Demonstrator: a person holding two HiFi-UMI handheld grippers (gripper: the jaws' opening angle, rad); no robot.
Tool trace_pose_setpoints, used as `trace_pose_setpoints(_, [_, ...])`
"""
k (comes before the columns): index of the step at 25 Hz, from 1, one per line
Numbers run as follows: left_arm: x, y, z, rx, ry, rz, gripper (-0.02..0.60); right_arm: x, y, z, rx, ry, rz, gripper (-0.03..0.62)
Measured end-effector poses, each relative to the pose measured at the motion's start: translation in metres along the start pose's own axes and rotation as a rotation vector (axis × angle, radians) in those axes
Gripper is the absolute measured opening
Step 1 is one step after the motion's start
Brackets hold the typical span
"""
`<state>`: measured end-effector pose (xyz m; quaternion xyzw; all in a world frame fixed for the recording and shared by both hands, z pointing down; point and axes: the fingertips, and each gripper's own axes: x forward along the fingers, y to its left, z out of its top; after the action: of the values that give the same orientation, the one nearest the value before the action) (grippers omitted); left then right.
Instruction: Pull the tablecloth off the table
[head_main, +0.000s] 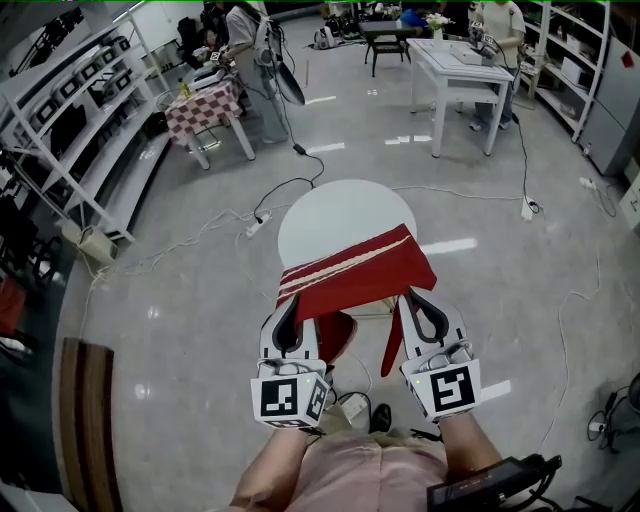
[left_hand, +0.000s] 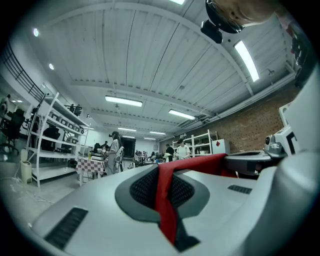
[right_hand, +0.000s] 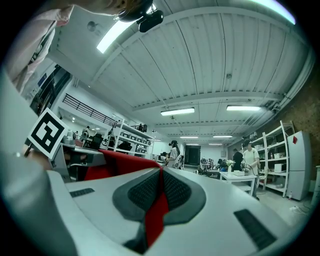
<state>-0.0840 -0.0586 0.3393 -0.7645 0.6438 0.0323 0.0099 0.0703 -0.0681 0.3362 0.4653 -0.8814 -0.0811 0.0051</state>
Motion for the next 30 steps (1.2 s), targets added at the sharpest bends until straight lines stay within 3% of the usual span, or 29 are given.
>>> trace_pose_setpoints(12, [-0.007, -0.003, 0.01, -0.001, -0.022, -0.002, 0.04, -0.007, 0.001, 0.008, 0.0, -0.007, 0.0, 0.028])
trace_pose_setpoints(16, [-0.008, -0.008, 0.021, -0.002, -0.033, -0.005, 0.04, -0.01, -0.002, 0.029, -0.016, -0.071, 0.0, 0.028])
trace_pose_setpoints(30, [-0.025, -0.004, 0.049, -0.004, -0.078, -0.005, 0.04, -0.02, 0.011, 0.054, -0.012, -0.086, 0.003, 0.028])
